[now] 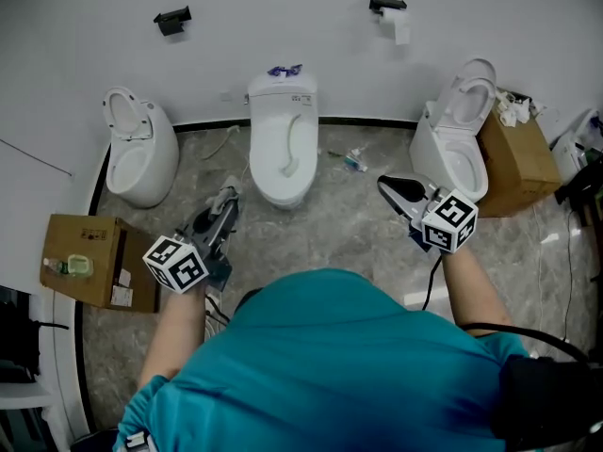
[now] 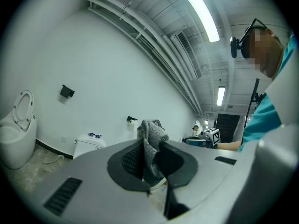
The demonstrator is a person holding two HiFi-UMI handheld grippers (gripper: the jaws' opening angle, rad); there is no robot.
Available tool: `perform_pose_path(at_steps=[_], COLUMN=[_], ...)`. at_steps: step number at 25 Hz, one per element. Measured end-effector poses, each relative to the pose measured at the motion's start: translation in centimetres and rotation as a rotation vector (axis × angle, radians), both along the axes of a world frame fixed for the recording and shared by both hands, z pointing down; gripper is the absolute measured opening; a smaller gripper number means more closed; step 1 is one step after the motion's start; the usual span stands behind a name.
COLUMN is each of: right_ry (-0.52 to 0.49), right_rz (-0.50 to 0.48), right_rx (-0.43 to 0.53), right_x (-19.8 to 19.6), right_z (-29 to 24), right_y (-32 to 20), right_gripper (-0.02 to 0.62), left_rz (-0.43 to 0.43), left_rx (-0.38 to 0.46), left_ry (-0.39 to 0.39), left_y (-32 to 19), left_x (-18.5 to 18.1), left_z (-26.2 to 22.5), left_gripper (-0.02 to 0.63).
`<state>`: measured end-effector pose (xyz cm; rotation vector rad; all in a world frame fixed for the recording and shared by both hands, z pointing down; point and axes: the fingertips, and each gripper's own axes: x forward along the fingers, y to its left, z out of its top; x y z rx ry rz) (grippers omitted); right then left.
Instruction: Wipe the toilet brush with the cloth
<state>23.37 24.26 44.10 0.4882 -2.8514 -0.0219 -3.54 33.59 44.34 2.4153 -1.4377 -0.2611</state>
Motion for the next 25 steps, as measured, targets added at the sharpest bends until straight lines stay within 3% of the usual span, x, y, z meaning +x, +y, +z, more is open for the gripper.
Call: perform_pose_path(at_steps=[7,13,20,25], right_ry=[0.186,0.332,0.331,0.378], right_rz=[-0.114,-0.15,0.018,0.082], right_rx=[0.046,0.055,-0.174,-0.288], right_x=[-5.9,-13.7,-22.5,-26.4], right_z=[3.5,7.3,11.8,16.1], right_y=[-1.9,-6.2,-15.0,-18.7], right_gripper=[-0.003,-0.002,-0.002,0.0], left_rz=[0.013,0.082,0.203,0.27], left_rx=[-0.013,-0.035,-0.101,-0.149], left_ry=[0.028,0.053,0.045,0.045], left_y=[-4.3,-12.0,-22.6,-27.6], left_x=[-3.9,-10.4,-18.9,-22.4], left_z=[1.6,4.8,6.2,7.9], left_gripper=[0.04,0.04,0.04,0.04])
